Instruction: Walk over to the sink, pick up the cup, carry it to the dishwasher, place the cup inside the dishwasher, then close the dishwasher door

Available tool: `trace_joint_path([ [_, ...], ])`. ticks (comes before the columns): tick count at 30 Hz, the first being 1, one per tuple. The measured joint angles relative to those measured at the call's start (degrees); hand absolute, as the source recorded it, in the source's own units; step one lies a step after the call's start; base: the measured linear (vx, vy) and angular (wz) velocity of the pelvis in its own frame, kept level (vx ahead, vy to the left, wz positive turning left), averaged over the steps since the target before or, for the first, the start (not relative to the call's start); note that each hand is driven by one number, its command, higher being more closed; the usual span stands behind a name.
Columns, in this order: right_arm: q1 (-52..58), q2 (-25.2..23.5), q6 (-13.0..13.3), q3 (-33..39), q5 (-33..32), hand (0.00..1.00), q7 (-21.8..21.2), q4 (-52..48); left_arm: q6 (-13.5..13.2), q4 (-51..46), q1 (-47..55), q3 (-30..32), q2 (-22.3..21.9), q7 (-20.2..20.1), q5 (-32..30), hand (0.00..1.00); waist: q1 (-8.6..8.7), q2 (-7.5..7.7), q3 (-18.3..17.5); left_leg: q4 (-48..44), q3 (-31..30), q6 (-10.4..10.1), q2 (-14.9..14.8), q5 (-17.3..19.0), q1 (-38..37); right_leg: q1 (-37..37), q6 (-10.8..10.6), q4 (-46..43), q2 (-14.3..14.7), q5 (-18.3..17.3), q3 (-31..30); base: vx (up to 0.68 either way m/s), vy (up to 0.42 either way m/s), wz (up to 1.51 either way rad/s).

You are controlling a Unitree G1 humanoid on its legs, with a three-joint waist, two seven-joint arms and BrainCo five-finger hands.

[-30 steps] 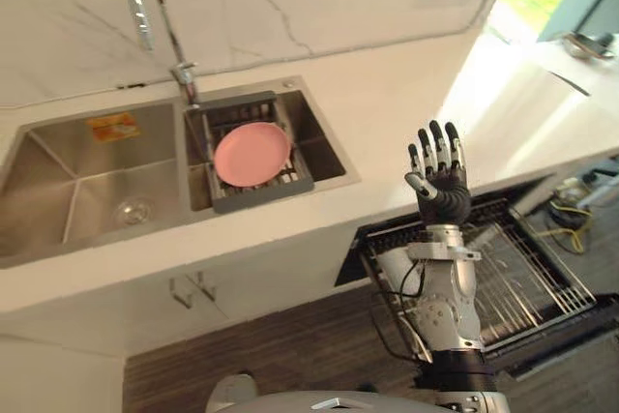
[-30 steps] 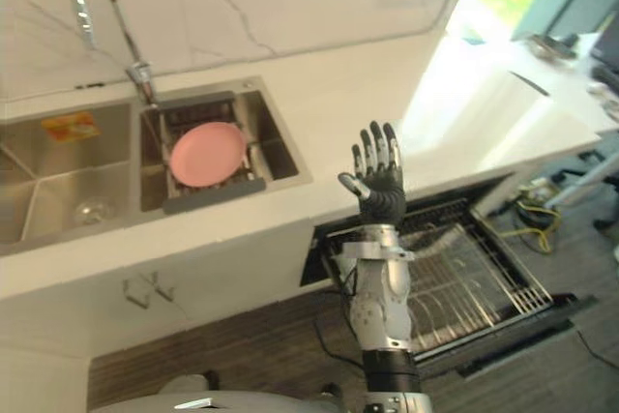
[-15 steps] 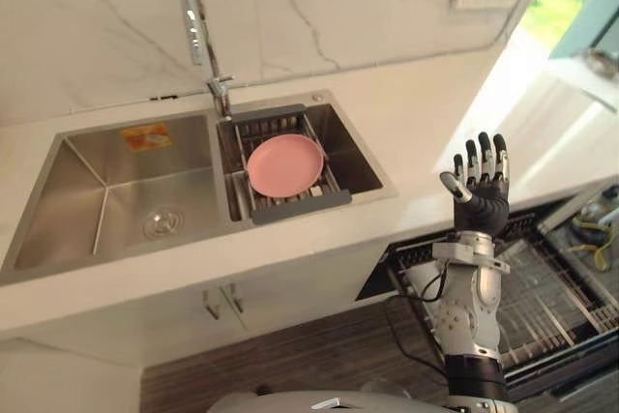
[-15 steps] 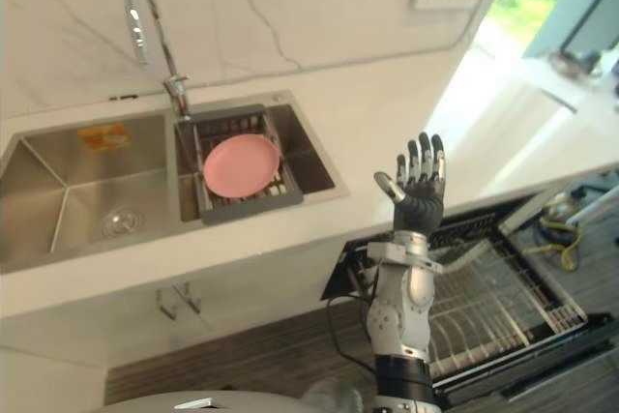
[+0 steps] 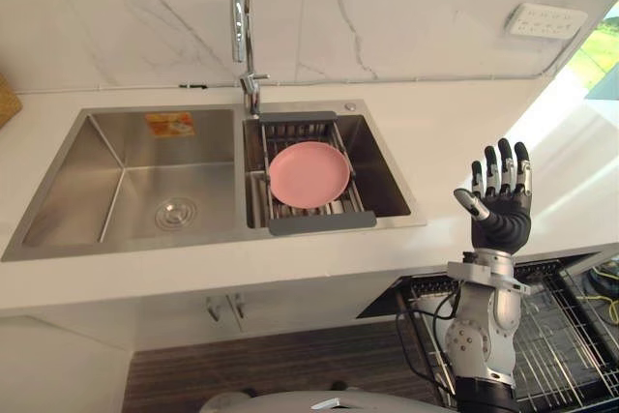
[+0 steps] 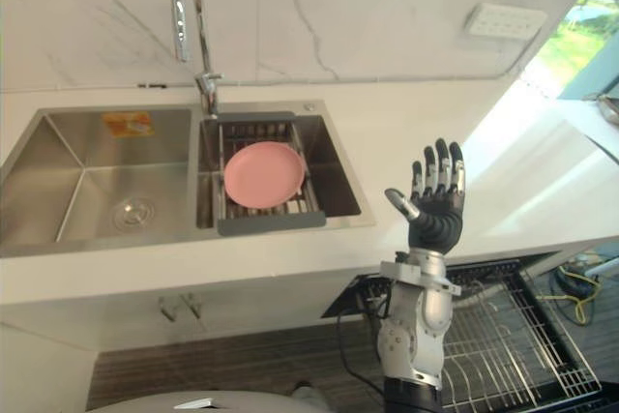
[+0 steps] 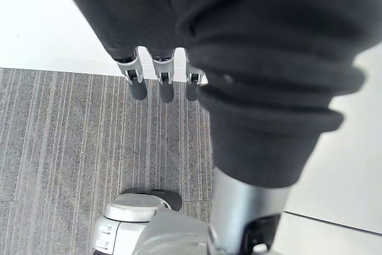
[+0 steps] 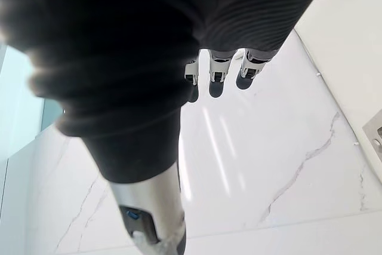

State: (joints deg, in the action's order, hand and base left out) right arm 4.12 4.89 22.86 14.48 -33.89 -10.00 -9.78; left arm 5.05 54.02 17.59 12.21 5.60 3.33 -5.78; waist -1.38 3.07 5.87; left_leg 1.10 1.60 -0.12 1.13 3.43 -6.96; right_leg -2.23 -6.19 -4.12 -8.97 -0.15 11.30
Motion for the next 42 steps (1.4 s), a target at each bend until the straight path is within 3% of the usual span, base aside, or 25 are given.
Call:
trace_joint_path([
  [2, -0.14, 0.0, 0.0, 0.0, -0.12, 0.0, 0.02, -0.07, 0.0, 0.02, 0.0, 0.15, -0.06, -0.09, 0.45, 0.0, -0.1, -0.03, 0.27, -0.19, -0.21, 0.05, 0.02, -0.02, 0.02, 0.01, 0.09, -0.43, -0.09, -0.07, 0.16, 0.0, 0.0, 0.04],
  [8, -3.43, 0.38, -1.48, -0.89, -5.23, 0.0, 0.42, -0.49, 0.76, 0.7, -0.08, 1.41, -0.25, -1.72, 12.3, 0.0, -0.46, 0.29, 1.9, -4.65, -0.56, -0.33, -0.07, 2.08, 2.96, 0.32, 0.76, -0.1, -0.1, -0.27, 1.0, -0.04, 0.0, 0.05],
  [15, -7.08, 3.97, -7.65, -2.79, -3.39, 0.0, 7.36, -0.45, 2.67, 2.28, -0.18, 3.55, -1.35, -3.28, 23.08, 0.0, -1.55, -0.71, 2.51, -7.03, 3.62, -0.76, -2.21, 2.97, 4.63, -1.24, 0.42, 3.79, 0.76, 1.92, 2.74, 0.0, -0.017, 0.05],
  [23, -6.91, 5.8, -10.5, -2.48, 16.98, 0.0, 12.7, -0.41, 2.87, 2.4, -0.15, 3.52, -1.3, -3.94, 23.0, 0.0, -0.92, -0.94, 2.74, -6.79, 6.34, -1.01, -2.55, 2.97, 3.01, -2.14, -0.09, 4.49, 0.58, 2.35, 3.89, 0.04, 0.004, -0.04],
  [28, -10.4, 12.87, -14.35, -3.31, 35.31, 0.0, 12.53, 1.72, 3.76, 2.23, -0.08, 3.45, -1.17, -4.92, 22.92, 0.0, -1.02, -0.72, 2.61, -5.81, 5.76, -0.79, -2.16, 2.37, 2.68, -3.03, -0.15, 4.61, 0.1, 2.37, 5.7, -0.05, 0.0, 0.07],
  [32, -15.54, 18.5, -17.06, -5.08, 43.64, 0.0, 11.0, 7.76, 3.97, 1.7, -0.04, 3.39, -0.57, -4.98, 21.56, 0.0, -1.26, 0.18, 2.26, -2.8, 3.81, -0.58, -1.4, -0.23, 2.56, -3.03, -0.23, 4.73, -0.42, 2.53, 8.25, -0.07, -0.007, 0.31],
  [37, -20.09, 20.78, -17.49, -8.59, 53.06, 0.0, 6.35, 13.84, 5.13, 0.51, -0.01, 3.32, 0.06, -5.01, 21.21, 0.0, -2.62, 0.88, 2.1, 0.18, 1.38, -0.34, -0.71, -3.02, 2.13, -3.16, -0.19, 4.87, -0.83, 2.94, 10.69, -0.05, -0.004, 0.26],
  [42, -21.55, 23.21, -16.01, -12.02, 61.93, 0.0, 4.9, 19.48, 5.91, -0.08, 0.02, 2.93, 0.09, -5.04, 21.18, 0.0, -3.37, 0.95, 2.09, 2.25, 0.11, -0.29, -0.02, -4.3, 2.01, -3.59, -0.41, 5.06, -1.31, 3.23, 11.83, -0.07, 0.016, 0.15],
])
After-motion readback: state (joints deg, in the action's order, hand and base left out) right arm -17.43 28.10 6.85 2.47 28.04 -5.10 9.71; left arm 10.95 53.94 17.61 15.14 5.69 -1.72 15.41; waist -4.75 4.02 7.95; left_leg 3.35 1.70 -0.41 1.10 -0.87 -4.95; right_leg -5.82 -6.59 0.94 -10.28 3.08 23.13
